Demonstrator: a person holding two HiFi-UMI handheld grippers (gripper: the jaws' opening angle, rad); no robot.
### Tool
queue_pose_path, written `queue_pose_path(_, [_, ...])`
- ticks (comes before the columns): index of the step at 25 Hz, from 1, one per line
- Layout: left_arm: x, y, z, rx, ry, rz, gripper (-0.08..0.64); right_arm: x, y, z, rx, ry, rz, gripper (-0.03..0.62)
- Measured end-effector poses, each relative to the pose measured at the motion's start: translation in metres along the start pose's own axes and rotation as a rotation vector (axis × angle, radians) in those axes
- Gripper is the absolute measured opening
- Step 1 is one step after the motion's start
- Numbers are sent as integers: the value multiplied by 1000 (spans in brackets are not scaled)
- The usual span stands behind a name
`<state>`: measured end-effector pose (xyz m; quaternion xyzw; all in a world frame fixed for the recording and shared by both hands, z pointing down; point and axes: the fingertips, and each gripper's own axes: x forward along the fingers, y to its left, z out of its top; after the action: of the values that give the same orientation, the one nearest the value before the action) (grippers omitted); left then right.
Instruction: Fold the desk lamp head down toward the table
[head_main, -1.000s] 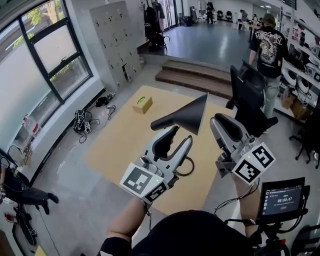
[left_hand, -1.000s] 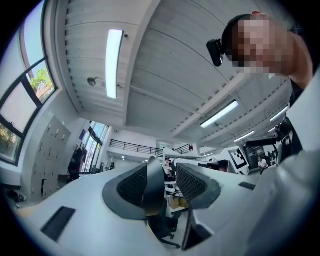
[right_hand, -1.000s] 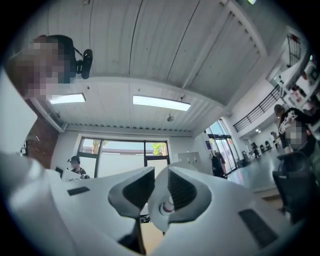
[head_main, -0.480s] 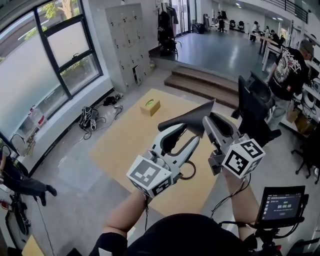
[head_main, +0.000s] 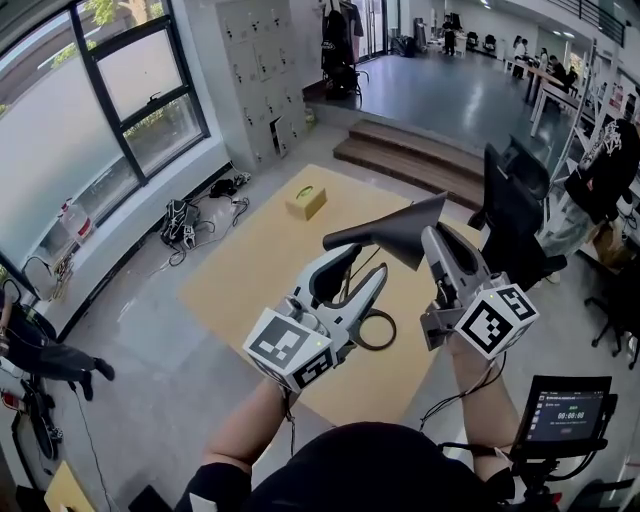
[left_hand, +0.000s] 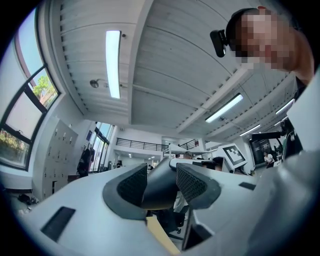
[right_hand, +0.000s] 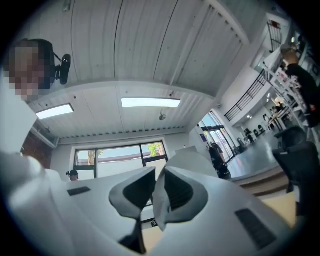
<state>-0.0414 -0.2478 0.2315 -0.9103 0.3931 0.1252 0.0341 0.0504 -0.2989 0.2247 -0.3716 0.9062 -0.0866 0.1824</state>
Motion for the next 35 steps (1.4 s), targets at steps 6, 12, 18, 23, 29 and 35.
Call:
queue_pose_path(6, [1,12,-7,-22,4,21,190,-10,-7,-7,40,3,-2,60])
queue_pose_path(12, [5,28,-28,-10,39,63,190,-23,-8,-11,77,-7,-4,58])
queue_pose_path(18, [2,60,-45,-25,90,131,190,-36,-6,-16,104,-16,-10,58])
queue_pose_path(23, [5,99,-66,-30,143,212,190,-43,-12,-22,138,-12,-18,54])
queue_pose_path(29, [9,149,-89,-88,197,300,190,-56,-20,-32,197,-10,-29,49])
queue_pose_path(35, [19,176,-103,-172,222,332,190,-62,-27,-42,236,-8,-36,43])
